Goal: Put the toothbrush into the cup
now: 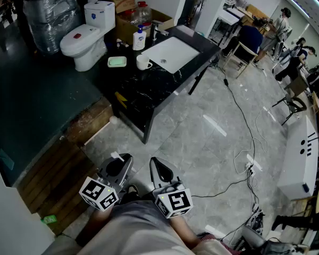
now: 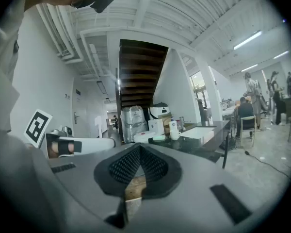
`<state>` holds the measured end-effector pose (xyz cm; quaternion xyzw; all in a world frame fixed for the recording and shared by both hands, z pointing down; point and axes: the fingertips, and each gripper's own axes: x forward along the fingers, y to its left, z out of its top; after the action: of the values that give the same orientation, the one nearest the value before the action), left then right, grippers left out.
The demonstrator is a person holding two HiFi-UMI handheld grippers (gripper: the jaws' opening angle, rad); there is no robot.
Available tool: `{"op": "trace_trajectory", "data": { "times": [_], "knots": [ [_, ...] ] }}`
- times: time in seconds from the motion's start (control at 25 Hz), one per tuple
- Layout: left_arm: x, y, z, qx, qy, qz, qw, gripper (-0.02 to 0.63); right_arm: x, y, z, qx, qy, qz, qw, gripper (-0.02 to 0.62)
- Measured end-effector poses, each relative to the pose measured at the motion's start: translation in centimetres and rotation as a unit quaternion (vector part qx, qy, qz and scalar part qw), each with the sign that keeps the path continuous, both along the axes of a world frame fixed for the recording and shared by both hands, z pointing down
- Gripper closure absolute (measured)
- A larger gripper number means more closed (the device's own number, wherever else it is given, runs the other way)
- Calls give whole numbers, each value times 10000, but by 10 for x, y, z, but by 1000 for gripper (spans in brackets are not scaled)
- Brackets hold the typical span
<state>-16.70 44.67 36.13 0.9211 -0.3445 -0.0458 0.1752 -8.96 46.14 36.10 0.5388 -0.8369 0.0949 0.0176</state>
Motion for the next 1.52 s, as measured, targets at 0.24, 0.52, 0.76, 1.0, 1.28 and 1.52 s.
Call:
{"op": "trace_trajectory", "data": {
  "times": [0.24,0.52,0.76,1.0,1.28,1.52],
  "knots": [
    [3,-4,1,8,11,6,10000,566,1,-2,1,-2,48,-45,10000,591],
    [9,-10,2,2,37,-9,10000,566,6,-6,2,-31,37,-20,10000,591],
    [16,-15,2,-48,35,-82,9999,566,23,-13,5,-20,-192,58,9998,589],
    [36,-29,-3,-58,-43,-190,9998,566,51,-27,3,-51,-202,-31,9998,589],
    [65,-54,-22,54,-163,-357,9992,566,84,-51,-3,-49,-235,-283,9993,589],
    [69,-78,-45,332,-344,-674,9966,566,107,-68,11,-152,-271,-531,9981,589]
  ]
}}
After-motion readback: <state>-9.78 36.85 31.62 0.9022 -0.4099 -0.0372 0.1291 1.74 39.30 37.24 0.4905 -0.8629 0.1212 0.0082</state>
